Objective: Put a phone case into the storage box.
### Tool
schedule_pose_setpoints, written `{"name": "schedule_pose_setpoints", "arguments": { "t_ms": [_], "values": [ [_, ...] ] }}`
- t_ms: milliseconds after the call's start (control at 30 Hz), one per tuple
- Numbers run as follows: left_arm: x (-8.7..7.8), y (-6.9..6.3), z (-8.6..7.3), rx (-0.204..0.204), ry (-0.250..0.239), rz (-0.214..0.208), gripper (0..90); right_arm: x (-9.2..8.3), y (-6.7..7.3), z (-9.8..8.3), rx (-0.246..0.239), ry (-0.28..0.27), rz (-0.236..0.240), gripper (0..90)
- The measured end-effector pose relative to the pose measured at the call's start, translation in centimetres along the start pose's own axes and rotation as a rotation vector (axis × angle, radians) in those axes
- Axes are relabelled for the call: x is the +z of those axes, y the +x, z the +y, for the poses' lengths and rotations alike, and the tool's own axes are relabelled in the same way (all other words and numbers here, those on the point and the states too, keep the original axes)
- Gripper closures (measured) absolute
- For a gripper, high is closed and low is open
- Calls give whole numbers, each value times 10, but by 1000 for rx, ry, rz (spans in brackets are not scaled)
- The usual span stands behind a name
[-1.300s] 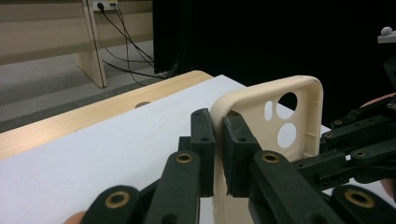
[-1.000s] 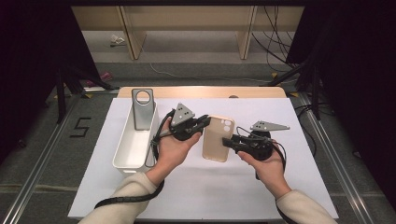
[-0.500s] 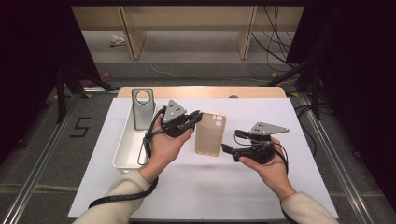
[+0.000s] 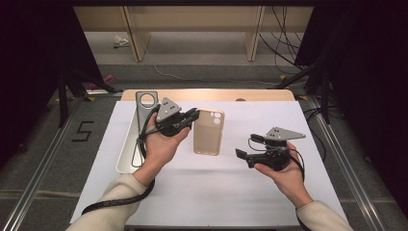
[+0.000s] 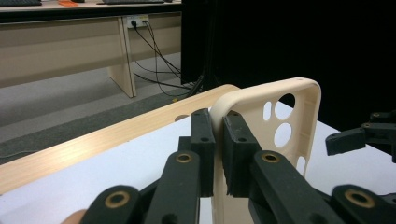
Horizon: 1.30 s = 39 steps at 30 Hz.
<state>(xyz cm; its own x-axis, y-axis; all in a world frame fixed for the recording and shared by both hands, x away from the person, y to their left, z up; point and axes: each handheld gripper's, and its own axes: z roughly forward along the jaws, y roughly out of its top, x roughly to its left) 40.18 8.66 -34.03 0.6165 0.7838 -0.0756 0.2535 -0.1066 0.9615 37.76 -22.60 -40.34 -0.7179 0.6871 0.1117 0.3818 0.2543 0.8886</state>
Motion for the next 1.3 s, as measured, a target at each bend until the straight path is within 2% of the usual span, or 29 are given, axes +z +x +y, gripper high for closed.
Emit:
{"name": "schedule_pose_setpoints", "arguments": {
  "t_ms": [533, 833, 1300],
  "values": [
    [-21, 21, 13, 5, -18, 39, 840, -12, -6, -6, 1, -1, -23, 166],
    [-34, 35, 16, 2, -26, 67, 840, -17, -10, -9, 22, -10, -38, 166],
    [-42, 47, 19, 0, -26, 92, 840, -24, -15, -12, 35, -18, -52, 163]
  ]
}}
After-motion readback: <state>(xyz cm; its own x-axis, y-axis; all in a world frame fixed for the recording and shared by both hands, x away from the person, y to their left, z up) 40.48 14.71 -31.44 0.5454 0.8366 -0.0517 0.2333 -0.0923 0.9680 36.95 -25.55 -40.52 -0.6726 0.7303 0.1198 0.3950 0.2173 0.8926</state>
